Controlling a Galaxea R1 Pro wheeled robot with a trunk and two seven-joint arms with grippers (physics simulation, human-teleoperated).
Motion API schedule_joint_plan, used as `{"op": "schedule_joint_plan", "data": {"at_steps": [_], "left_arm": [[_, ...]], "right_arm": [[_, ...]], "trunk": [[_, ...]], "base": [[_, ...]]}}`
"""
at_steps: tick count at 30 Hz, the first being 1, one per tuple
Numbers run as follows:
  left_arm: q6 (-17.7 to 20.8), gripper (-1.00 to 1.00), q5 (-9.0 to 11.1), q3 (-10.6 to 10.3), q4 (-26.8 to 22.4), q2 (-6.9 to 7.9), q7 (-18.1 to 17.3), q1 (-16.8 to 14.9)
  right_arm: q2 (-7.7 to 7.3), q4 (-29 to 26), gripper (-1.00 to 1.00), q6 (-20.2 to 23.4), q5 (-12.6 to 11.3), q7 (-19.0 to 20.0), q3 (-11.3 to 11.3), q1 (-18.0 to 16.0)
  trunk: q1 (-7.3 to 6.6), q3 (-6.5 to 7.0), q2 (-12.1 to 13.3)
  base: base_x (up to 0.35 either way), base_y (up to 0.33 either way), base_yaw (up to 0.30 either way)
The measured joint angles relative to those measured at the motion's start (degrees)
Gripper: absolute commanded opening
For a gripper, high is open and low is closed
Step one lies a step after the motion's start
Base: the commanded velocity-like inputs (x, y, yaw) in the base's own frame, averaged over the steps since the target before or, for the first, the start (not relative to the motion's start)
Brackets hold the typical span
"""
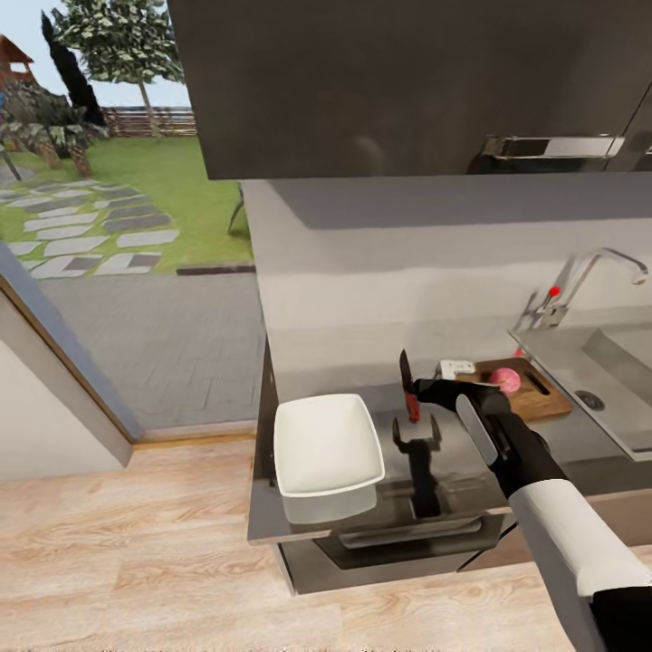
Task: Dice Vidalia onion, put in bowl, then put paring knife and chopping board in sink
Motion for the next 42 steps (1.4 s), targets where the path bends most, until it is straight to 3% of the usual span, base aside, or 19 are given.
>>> {"op": "schedule_joint_plan", "data": {"at_steps": [7,42], "left_arm": [[0.0,1.0,0.0,0.0,0.2,0.02,0.0,0.0],[0.2,1.0,0.1,0.0,0.6,0.01,0.0,0.0]], "right_arm": [[1.59,1.4,1.0,-1.0,0.1,-0.1,0.0,0.0],[1.7,1.9,1.0,-1.3,0.8,0.0,0.0,0.0]], "trunk": [[0.0,-0.65,0.0],[-0.02,-3.89,0.0]], "base": [[0.031,0.052,0.0],[0.014,-0.013,0.0]]}}
